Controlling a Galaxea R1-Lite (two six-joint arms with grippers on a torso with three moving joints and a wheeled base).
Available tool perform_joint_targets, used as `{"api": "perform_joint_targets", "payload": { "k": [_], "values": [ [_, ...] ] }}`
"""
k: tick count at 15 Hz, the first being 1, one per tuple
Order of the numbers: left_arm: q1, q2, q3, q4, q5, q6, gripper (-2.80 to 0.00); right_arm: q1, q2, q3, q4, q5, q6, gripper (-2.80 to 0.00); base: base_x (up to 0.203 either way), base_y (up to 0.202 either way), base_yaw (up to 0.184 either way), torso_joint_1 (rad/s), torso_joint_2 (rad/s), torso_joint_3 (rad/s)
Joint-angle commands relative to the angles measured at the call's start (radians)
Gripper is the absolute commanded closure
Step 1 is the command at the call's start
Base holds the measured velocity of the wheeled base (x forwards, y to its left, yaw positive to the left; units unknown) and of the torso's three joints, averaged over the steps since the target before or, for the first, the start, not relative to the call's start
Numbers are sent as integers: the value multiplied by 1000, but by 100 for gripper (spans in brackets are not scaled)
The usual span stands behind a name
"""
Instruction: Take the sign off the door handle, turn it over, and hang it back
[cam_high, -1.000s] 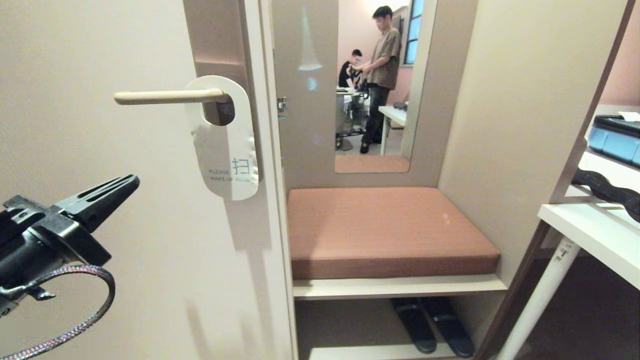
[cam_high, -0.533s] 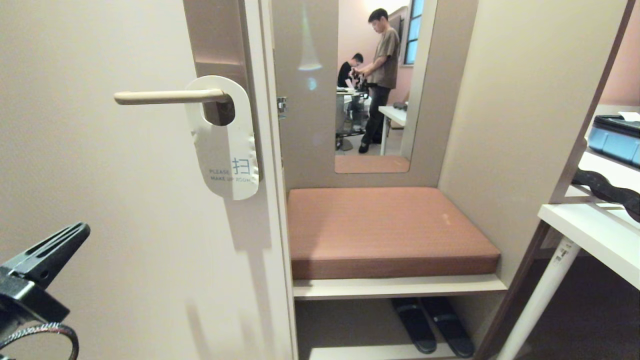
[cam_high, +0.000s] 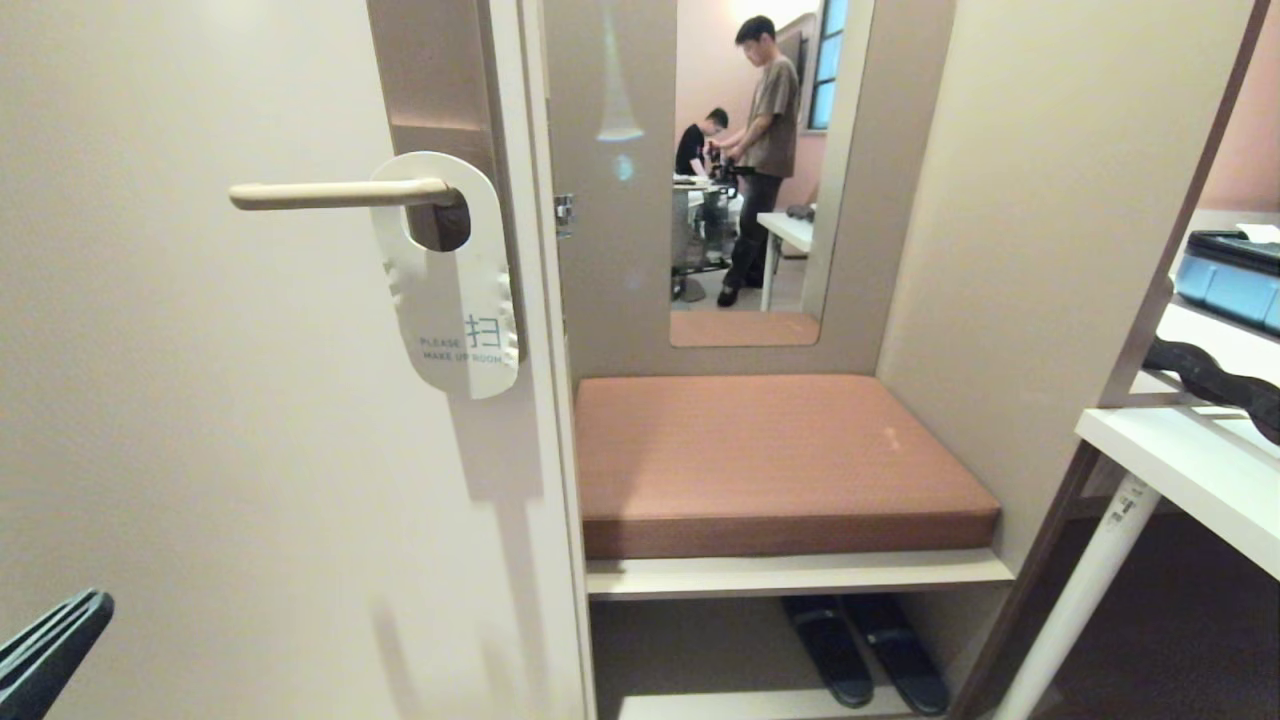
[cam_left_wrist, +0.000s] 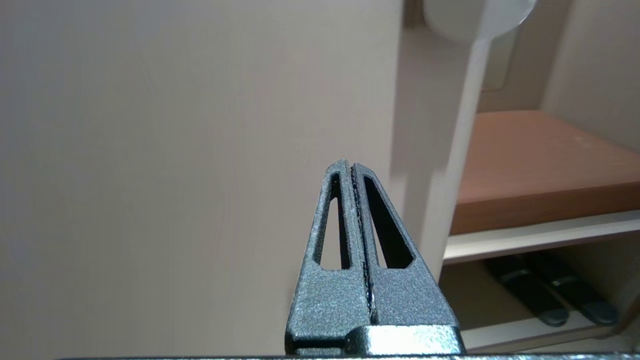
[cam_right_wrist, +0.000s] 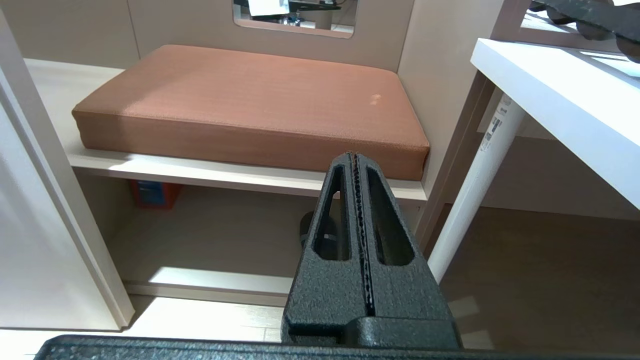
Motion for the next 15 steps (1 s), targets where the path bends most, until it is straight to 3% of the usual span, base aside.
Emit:
{"api": "perform_joint_targets", "payload": {
  "k": [1, 4, 9, 15],
  "values": [
    [0, -168, 2, 115, 38, -1, 0, 1, 0, 0, 0, 0, -1, 0, 0, 0, 0, 0, 0, 0],
    [-1, -325, 2, 276, 73, 0, 0, 1, 0, 0, 0, 1, -1, 0, 0, 0, 0, 0, 0, 0],
    [-3, -503, 2, 496, 77, 6, 0, -1, 0, 0, 0, 0, -1, 0, 0, 0, 0, 0, 0, 0],
    [-2, -589, 2, 548, 77, 2, 0, 1, 0, 0, 0, 2, -1, 0, 0, 0, 0, 0, 0, 0]
  ]
}}
